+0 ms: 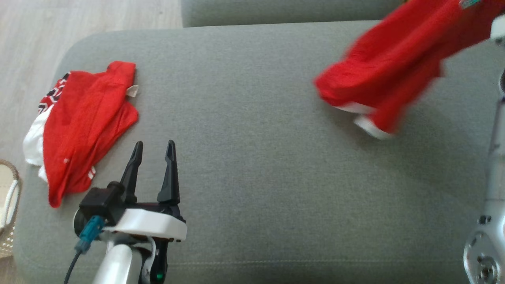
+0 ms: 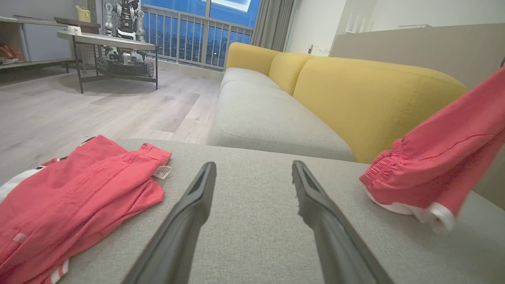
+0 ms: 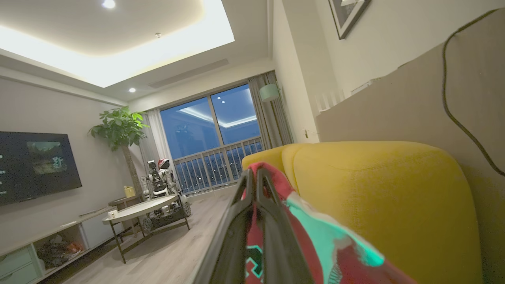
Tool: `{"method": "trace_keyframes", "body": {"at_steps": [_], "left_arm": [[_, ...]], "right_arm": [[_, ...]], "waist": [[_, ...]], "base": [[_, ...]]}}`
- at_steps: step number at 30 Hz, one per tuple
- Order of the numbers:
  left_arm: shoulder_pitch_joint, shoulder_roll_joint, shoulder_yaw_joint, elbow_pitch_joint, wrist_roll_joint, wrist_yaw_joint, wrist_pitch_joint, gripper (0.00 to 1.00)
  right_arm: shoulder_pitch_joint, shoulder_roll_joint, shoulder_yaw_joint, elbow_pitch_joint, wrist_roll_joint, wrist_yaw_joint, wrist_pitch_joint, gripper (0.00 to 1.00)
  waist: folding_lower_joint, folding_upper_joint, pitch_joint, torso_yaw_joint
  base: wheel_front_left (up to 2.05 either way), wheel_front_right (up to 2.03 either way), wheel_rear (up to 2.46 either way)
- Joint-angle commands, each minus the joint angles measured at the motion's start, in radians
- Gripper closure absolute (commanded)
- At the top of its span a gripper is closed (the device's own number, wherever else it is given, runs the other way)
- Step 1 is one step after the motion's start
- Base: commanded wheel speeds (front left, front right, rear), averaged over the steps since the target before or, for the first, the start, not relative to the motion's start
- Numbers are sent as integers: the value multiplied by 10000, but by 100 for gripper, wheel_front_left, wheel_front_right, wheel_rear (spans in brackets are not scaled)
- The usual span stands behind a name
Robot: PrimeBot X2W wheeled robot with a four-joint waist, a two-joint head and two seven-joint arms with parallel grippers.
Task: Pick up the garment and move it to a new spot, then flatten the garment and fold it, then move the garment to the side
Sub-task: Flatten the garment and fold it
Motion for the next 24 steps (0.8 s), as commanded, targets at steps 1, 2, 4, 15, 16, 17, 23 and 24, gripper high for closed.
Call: {"method": "trace_keyframes", "body": {"at_steps": [1, 2, 4, 15, 16, 17, 23, 24], "left_arm": [[-195, 28, 295, -374, -79, 65, -78, 0], [-168, 28, 308, -371, -90, 82, -78, 0], [-116, 28, 337, -352, -128, 105, -78, 0], [35, 28, 166, -274, -217, 157, -78, 0], [23, 28, 124, -283, -212, 154, -78, 0], [-1, 28, 88, -288, -190, 141, -78, 0], [-226, 28, 23, -297, -69, 34, -78, 0], [-295, 28, 19, -301, -54, 12, -78, 0]], "right_arm": [[-493, 89, 459, -216, -193, -2, 171, 100], [-624, 116, 665, -204, -273, -2, 249, 100], [-836, 187, 1150, -226, -327, -2, 375, 100], [-905, 588, 2759, -2005, 338, -2, 1125, 100], [-777, 583, 2748, -2120, 267, -2, 1272, 100], [-649, 545, 2728, -2182, 154, -2, 1373, 100], [-266, 291, 2239, -1286, -224, -2, 1606, 100], [-288, 229, 2202, -957, -258, -2, 1579, 100]], "waist": [[0, 0, -54, 94], [0, 0, -70, 122], [0, 0, -92, 173], [0, 0, -289, 443], [0, 0, -248, 492], [0, 0, -191, 548], [0, 0, 284, 930], [0, 0, 426, 1025]], "base": [[0, 0, 0], [0, 0, 0], [0, 0, 0], [0, 0, 0], [0, 0, 0], [0, 0, 0], [0, 0, 0], [0, 0, 0]]}}
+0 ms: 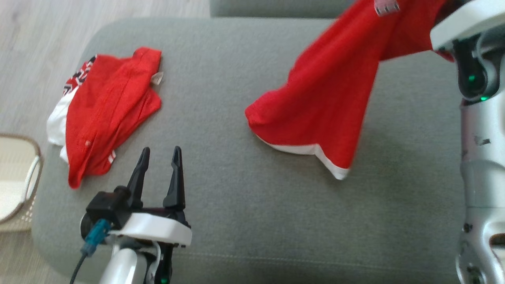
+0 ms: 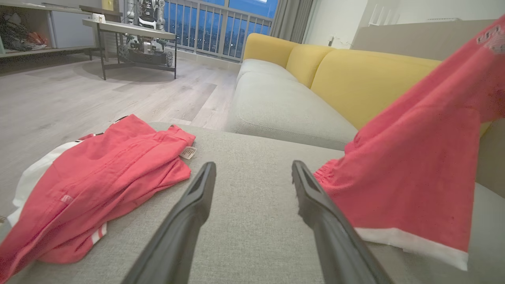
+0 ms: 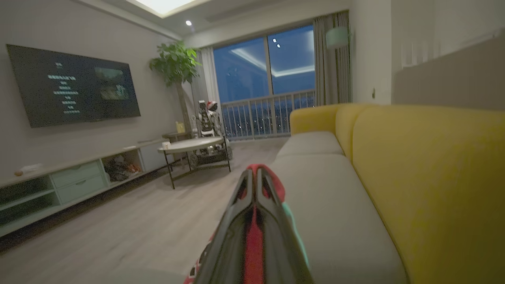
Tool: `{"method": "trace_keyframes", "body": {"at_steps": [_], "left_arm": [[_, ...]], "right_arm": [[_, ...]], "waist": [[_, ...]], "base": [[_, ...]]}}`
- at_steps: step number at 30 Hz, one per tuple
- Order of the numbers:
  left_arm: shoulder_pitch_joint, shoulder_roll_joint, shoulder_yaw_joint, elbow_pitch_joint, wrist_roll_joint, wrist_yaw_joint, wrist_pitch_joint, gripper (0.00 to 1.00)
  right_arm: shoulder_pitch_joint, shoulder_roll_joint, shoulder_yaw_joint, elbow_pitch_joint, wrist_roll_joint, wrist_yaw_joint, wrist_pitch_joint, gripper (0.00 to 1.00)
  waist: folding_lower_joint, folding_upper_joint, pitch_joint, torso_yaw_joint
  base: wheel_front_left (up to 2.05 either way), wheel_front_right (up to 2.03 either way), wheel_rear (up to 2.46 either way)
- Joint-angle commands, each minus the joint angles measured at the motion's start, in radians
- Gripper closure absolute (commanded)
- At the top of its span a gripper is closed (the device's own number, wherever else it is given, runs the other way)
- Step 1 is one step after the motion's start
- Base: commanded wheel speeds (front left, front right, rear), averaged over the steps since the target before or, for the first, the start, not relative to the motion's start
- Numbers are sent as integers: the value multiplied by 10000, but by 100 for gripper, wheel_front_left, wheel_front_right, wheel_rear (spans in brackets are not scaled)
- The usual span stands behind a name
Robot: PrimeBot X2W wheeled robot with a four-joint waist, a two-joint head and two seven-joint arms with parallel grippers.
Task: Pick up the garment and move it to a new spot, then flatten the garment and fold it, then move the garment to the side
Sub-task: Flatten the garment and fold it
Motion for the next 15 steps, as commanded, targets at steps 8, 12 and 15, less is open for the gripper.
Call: {"method": "trace_keyframes", "body": {"at_steps": [8, 12, 15], "left_arm": [[-1141, 24, -82, -335, -72, -204, -78, 0], [-1411, 24, -381, -394, -335, -62, -78, 0], [-1523, 24, -522, -386, -427, -15, -78, 0]], "right_arm": [[-1436, -729, -213, 2974, -848, -2, -1042, 100], [-2522, -1232, -750, 4316, -1617, -2, -1938, 100], [-3186, -1442, -1204, 5036, -2222, -2, -2443, 100]], "waist": [[0, 0, 1449, 1069], [0, 0, 1858, 1470], [0, 0, 2052, 1660]], "base": [[0, 0, 0], [0, 0, 0], [0, 0, 0]]}}
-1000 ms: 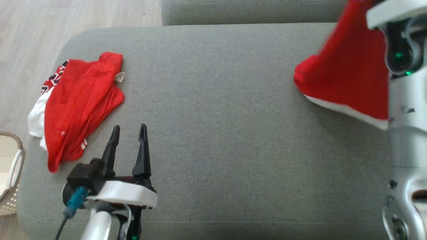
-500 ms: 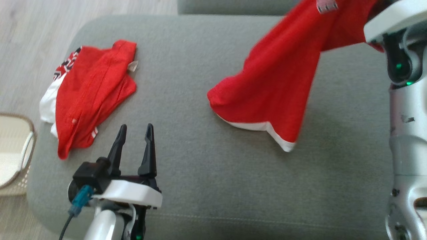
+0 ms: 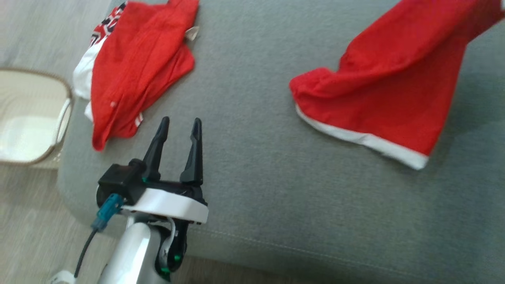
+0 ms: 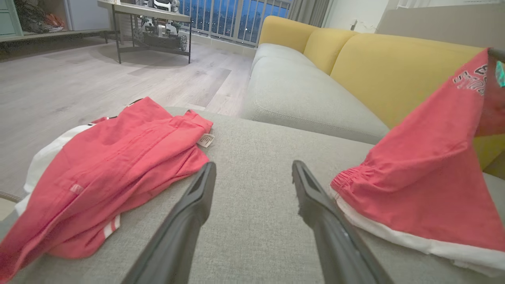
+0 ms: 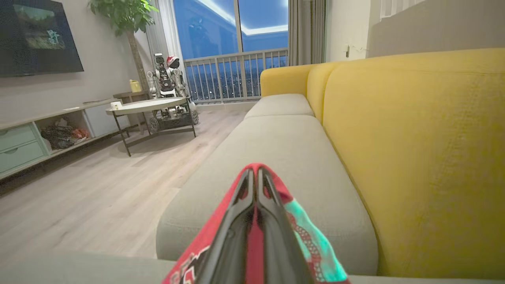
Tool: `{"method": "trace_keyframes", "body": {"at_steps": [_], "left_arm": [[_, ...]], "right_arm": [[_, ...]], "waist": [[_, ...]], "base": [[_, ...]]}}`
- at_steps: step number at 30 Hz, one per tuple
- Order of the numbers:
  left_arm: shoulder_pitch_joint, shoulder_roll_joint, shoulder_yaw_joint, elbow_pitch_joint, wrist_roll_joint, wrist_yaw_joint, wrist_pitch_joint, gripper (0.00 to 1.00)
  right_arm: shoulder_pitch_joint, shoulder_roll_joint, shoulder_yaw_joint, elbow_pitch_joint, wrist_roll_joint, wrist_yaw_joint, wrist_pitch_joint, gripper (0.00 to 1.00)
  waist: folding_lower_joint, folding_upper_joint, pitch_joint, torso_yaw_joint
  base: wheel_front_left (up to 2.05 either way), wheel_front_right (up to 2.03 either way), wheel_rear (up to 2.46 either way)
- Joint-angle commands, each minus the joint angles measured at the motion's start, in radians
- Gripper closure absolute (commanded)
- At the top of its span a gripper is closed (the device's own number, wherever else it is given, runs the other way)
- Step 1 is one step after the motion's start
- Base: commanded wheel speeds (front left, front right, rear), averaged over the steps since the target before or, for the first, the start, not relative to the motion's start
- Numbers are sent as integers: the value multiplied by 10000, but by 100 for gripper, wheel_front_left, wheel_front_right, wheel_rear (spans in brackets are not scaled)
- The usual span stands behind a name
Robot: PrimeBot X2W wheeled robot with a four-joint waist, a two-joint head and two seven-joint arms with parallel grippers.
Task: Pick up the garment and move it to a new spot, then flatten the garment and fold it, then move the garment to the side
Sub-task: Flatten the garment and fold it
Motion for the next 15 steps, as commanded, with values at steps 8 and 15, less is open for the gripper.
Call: {"method": "trace_keyframes", "body": {"at_steps": [8, 15], "left_arm": [[-492, 43, 155, -328, -111, 151, -78, 0], [-548, 43, 454, -290, 47, 134, -78, 0]], "right_arm": [[-771, 301, -377, 1610, -871, -2, -453, 0], [-483, 806, -152, 2207, -809, -2, -591, 0]], "waist": [[-3, 0, 513, 210], [-3, 0, 37, -485]], "base": [[0, 0, 0], [0, 0, 0]]}}
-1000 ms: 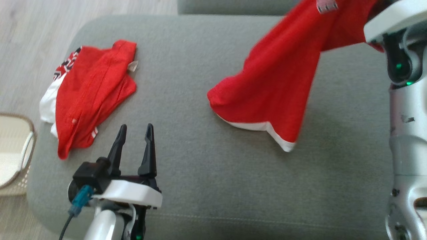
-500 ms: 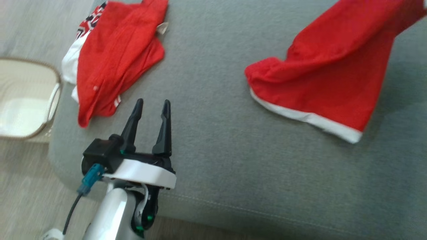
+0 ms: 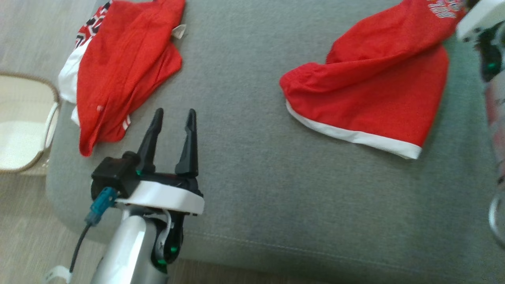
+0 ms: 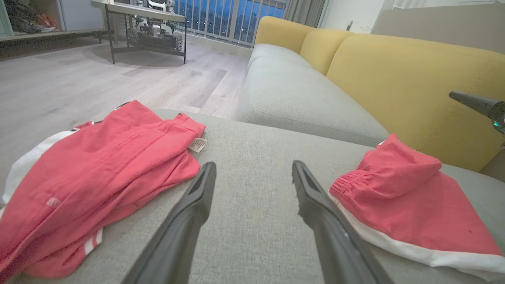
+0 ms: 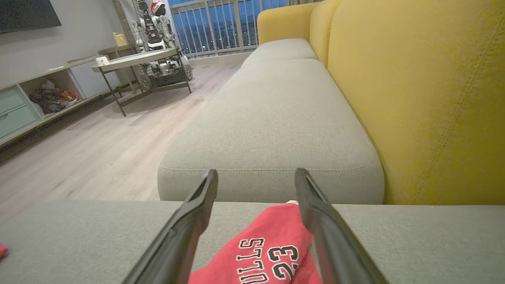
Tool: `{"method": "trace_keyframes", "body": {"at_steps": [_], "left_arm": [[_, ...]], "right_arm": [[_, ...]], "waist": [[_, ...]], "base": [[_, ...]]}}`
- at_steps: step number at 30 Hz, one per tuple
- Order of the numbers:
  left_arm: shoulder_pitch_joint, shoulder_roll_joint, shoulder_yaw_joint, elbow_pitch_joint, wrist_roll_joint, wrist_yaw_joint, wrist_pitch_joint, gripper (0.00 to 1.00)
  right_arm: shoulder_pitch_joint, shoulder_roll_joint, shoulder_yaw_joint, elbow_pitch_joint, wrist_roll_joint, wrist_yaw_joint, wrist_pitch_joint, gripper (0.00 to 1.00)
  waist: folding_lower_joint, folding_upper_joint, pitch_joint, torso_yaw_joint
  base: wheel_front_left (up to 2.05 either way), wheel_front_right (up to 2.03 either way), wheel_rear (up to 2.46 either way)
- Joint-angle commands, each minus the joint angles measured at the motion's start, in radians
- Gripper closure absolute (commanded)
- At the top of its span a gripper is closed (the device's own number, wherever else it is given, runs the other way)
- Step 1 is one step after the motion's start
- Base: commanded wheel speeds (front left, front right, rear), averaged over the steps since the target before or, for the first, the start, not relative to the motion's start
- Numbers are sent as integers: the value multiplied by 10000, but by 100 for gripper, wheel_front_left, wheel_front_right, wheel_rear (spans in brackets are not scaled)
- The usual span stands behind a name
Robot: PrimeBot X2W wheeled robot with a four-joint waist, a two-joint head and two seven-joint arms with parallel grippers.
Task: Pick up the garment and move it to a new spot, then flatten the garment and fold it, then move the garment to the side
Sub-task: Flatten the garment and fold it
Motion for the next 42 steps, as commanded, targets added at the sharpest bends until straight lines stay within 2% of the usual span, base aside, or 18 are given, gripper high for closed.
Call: {"method": "trace_keyframes", "body": {"at_steps": [1, 4, 8, 9, 16, 20, 25, 31, 34, 38, 42], "left_arm": [[-216, 62, 486, -290, 128, 21, -78, 0], [-69, 62, 685, -266, 198, -11, -78, 0], [237, 62, 971, -246, 280, -45, -78, 0], [237, 62, 971, -246, 280, -45, -78, 0], [672, 62, 1383, -265, 316, -56, -78, 0], [744, 62, 1542, -241, 381, -79, -78, 0], [751, 62, 1680, -80, 398, -74, -78, 0], [560, 62, 1843, 504, 725, -52, -78, 0], [211, 132, 1922, 1244, 1161, -238, -78, 0], [-352, 400, 1889, 2486, 1544, -329, -78, 0], [-1046, 528, 1806, 3491, 1560, -670, -78, 0]], "right_arm": [[71, 421, 350, -345, 112, -2, -112, 0], [434, 789, 773, -812, 607, -2, -131, 0], [1444, 1106, 1555, -2193, 1596, -2, -136, 0], [1444, 1106, 1555, -2193, 1596, -2, -136, 0], [4118, 1183, 2672, -5454, 3446, -2, -138, 0], [5783, 1118, 2994, -7118, 3637, -2, -138, 0], [7694, 1460, 2803, -8713, 3713, -2, -138, 0], [8957, 1716, 2855, -9764, 3852, -2, -139, 0], [9064, 1726, 3085, -10211, 4441, -2, -139, 0], [9045, 1728, 3228, -10463, 4620, -2, -139, 0], [9021, 1729, 3229, -10600, 4675, -2, -139, 0]], "waist": [[0, 0, -381, -413], [0, 0, -844, -864], [0, 0, -1493, -1541], [0, 0, -1493, -1541], [0, 0, -2185, -2686], [0, 0, -2272, -3213], [0, 0, -2194, -3675], [0, 0, -1841, -4172], [0, 0, -1555, -4484], [0, 0, -1314, -4757], [0, 0, -1078, -4932]], "base": [[0, 0, 0], [0, 0, 0], [0, 0, 0], [0, 0, 0], [0, 0, 0], [0, 0, 0], [0, 0, 0], [0, 0, 0], [0, 0, 0], [0, 0, 0], [0, 0, 0]]}}
